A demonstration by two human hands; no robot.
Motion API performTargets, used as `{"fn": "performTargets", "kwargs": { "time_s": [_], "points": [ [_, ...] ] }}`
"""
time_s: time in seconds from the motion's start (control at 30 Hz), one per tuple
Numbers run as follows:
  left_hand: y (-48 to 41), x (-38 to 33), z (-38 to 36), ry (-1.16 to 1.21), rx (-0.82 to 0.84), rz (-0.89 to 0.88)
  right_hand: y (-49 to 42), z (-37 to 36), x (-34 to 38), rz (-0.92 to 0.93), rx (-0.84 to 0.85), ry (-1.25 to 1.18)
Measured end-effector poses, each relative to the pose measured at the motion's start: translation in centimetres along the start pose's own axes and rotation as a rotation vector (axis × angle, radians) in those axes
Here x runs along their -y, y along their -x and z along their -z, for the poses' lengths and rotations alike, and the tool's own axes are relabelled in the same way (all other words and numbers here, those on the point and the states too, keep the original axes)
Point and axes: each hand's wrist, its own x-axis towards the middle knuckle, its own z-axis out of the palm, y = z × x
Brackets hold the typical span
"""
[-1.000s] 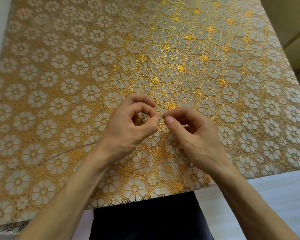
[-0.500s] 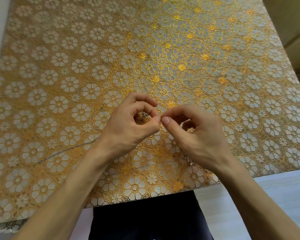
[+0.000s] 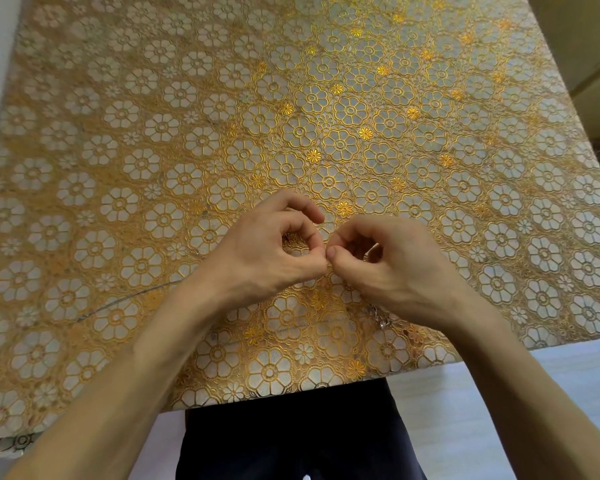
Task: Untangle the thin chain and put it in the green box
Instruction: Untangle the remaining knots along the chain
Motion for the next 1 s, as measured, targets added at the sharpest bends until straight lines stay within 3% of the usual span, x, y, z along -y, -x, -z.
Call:
{"fn": "performTargets", "kwargs": {
  "time_s": [0.23, 0.4, 0.57, 1.0],
  "points": [
    [0.2, -0.3, 0.4, 0.027, -0.092, 0.022, 0.1, -0.2, -0.8, -0.153, -0.063, -0.356],
    [1.1, -0.6, -0.1, -0.018, -0.205, -0.044, 0.3, -0.8, -1.0, -0.166, -0.165, -0.433],
    [1.3, -1.0, -0.6, -0.02, -0.252, -0.036, 0.6, -1.4, -1.1, -0.089, -0.251, -0.396],
    [0.9, -1.1, -1.0, 0.032, -0.316, -0.01, 0.6, -2.5, -0.7, 0.126, -0.433, -0.016]
  ]
}}
